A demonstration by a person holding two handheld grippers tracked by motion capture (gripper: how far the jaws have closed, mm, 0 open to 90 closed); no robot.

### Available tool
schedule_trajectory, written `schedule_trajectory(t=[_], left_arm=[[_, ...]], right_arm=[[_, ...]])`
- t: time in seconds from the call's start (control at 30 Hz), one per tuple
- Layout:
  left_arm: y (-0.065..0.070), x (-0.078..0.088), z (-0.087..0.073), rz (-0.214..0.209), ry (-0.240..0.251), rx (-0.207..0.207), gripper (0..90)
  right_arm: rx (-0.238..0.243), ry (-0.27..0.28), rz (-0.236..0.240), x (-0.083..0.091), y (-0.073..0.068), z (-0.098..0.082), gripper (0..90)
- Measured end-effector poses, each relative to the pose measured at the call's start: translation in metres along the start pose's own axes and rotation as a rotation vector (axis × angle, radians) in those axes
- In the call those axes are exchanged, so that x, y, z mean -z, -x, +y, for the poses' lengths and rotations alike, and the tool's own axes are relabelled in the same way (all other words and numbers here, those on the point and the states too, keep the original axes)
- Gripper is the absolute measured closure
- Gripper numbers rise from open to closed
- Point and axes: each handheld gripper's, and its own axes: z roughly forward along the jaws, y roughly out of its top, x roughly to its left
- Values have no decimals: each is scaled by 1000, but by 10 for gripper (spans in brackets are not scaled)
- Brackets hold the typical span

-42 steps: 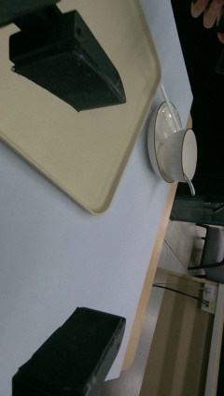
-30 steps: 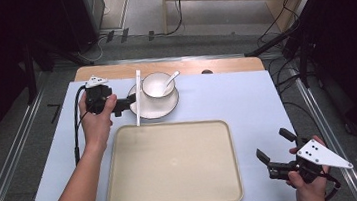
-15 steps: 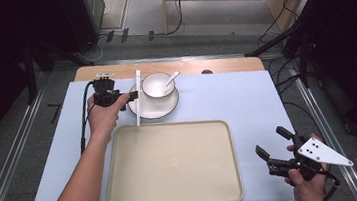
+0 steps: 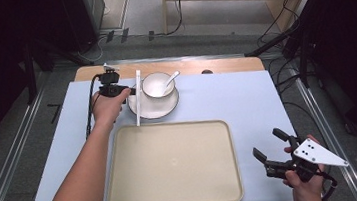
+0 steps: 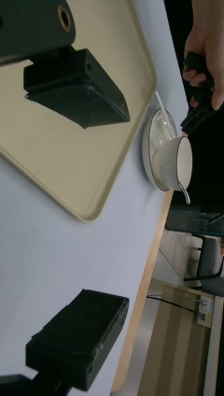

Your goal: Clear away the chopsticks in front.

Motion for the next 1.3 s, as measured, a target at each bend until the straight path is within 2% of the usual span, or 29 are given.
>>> schedule_trajectory(t=[0.07, 0.2, 0.27, 0.33, 0.53, 0.6, 0.7, 0.8, 1.03, 1.1, 1.3], left_arm=[[1, -2, 1, 7, 2, -3, 644], [1, -8, 2, 36, 26, 25, 686], [0, -13, 1, 24, 23, 29, 694], [0, -16, 1, 35, 27, 23, 697], [1, -19, 2, 14, 53, 45, 718], [2, -21, 2, 22, 46, 34, 722], [2, -23, 1, 21, 35, 40, 723], [2, -24, 2, 40, 14, 29, 733], [1, -26, 5, 57, -18, 45, 779], [3, -28, 5, 83, -29, 39, 799], [4, -29, 7, 102, -42, 83, 853]], right_arm=[[-2, -1, 1, 0, 0, 0, 115], [-2, -4, 3, 0, -1, 0, 116], [-2, -4, 4, 0, 0, -1, 116], [-4, -5, 4, 0, 0, -1, 117], [-3, -6, 5, 0, 0, -1, 121], [-5, -9, 3, 0, 0, -1, 122], [-8, -9, 3, 0, 0, -2, 123], [-7, -12, 3, 0, 1, -2, 124], [-11, -15, 2, 1, 1, -2, 127], [-13, -16, 2, 1, 1, -3, 127], [-9, -18, 0, 1, 2, -3, 128]])
